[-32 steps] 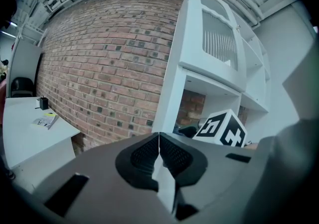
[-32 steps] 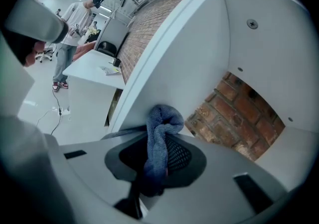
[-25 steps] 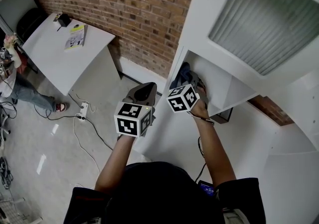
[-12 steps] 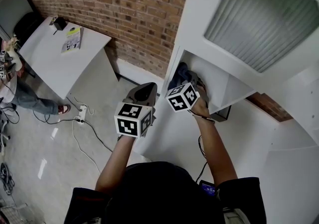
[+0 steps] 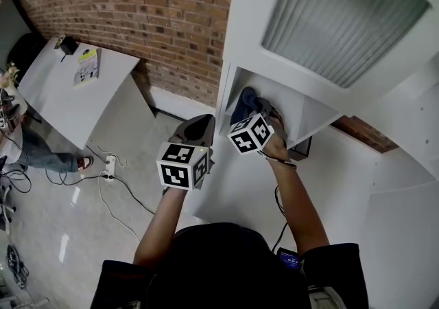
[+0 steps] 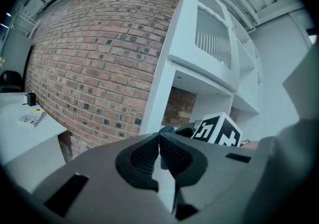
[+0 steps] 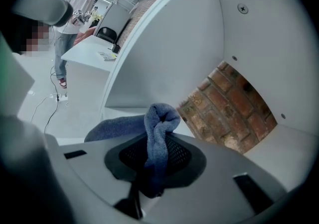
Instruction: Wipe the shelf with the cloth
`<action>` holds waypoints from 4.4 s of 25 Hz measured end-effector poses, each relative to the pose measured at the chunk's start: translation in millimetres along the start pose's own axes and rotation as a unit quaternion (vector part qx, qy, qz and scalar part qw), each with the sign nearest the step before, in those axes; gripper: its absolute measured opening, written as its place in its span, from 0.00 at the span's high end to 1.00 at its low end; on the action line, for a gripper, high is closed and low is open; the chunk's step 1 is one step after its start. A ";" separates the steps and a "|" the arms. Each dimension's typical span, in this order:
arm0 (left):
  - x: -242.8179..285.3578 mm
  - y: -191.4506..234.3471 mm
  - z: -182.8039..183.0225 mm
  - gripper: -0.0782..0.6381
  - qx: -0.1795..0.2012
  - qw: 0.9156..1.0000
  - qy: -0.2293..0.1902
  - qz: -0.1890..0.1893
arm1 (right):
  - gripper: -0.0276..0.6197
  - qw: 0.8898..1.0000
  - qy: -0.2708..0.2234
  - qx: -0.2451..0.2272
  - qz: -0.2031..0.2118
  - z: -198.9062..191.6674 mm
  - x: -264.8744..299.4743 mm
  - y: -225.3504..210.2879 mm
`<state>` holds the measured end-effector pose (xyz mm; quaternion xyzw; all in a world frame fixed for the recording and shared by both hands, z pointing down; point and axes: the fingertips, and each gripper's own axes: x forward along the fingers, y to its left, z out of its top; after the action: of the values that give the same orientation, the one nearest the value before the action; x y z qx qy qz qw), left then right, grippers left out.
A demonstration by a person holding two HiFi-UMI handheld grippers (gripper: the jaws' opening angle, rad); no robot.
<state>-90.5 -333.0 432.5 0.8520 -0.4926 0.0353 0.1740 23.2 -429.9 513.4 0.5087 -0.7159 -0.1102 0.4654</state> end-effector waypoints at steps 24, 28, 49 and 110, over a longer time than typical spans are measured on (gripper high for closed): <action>32.4 -69.3 -13.8 0.87 0.002 0.994 0.018 -0.104 | 0.83 0.994 0.080 -0.009 -0.068 -73.5 -37.5 -34.9; 33.5 -78.4 -14.9 0.87 0.003 0.993 0.019 -0.113 | 0.83 0.994 0.087 0.001 -0.071 -85.2 -43.4 -36.5; 38.0 -90.4 -19.7 0.87 0.003 0.992 0.028 -0.125 | 0.83 0.991 0.109 0.007 -0.075 -105.4 -48.1 -38.8; -10.6 14.4 -20.9 0.87 -0.024 1.000 0.013 0.004 | 0.83 0.999 0.012 -0.048 -0.006 26.8 10.1 19.4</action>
<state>-105.9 -323.8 453.4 0.8452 -0.4942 0.0353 0.2006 -10.4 -438.0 516.6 0.4913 -0.7009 -0.1409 0.4975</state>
